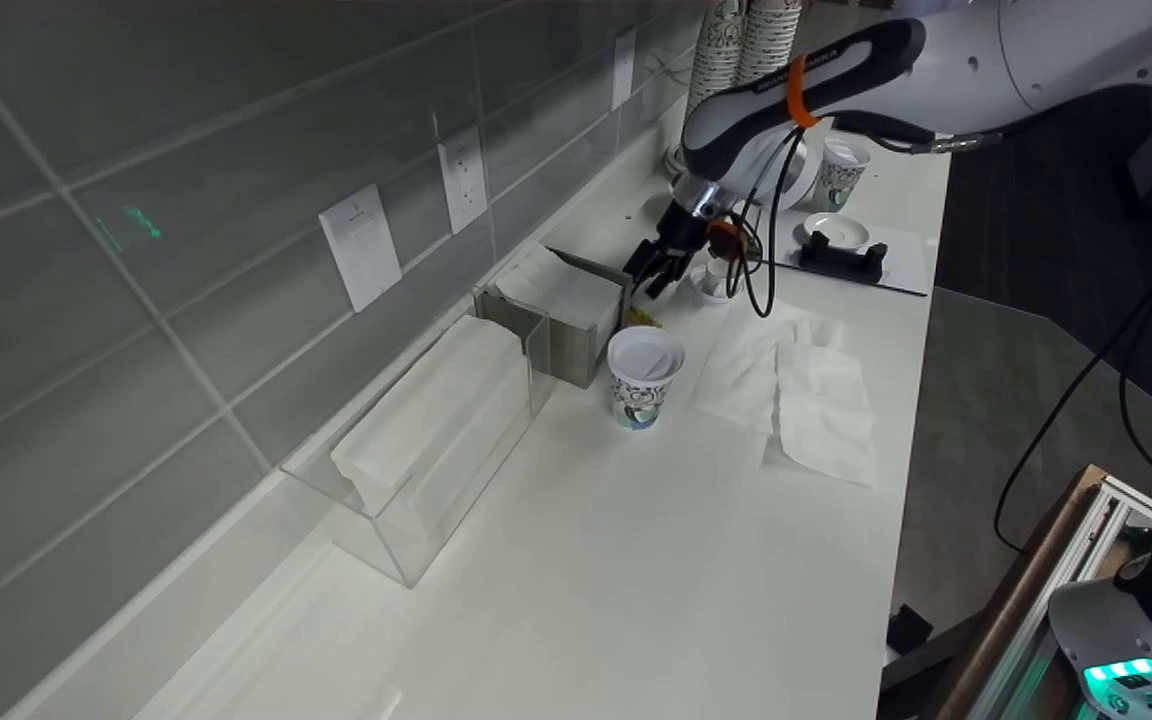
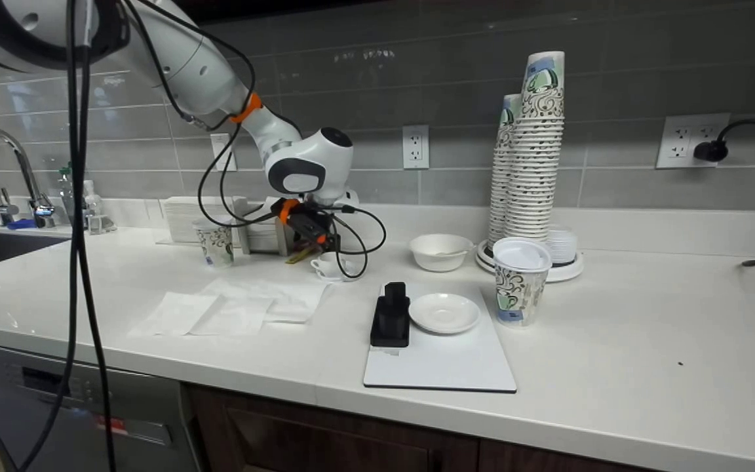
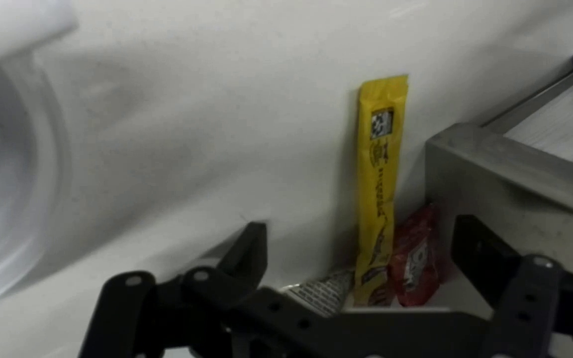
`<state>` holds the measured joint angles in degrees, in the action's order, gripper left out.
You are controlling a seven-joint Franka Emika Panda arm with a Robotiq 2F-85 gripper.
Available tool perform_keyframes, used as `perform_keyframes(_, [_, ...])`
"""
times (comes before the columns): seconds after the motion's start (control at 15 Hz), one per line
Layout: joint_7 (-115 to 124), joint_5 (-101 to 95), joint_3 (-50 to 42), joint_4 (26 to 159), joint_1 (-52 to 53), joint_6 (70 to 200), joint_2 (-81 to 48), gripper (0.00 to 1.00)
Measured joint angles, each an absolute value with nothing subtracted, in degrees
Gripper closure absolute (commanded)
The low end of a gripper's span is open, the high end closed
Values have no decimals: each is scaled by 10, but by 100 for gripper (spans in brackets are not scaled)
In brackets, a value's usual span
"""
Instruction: Put the yellow in the small cup
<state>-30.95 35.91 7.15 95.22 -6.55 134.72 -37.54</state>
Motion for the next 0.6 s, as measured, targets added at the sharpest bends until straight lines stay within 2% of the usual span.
perform_keyframes(0.27, [-302, 331, 83, 952, -62, 1380, -380, 17])
perform_keyframes(0.33, [-296, 323, 85, 952, -61, 1384, -380, 31])
perform_keyframes(0.4, [-289, 314, 86, 952, -61, 1388, -381, 38])
perform_keyframes(0.47, [-281, 306, 87, 952, -61, 1391, -382, 37])
perform_keyframes(0.53, [-274, 299, 88, 952, -61, 1392, -382, 45])
perform_keyframes(0.6, [-266, 291, 88, 952, -61, 1393, -382, 48])
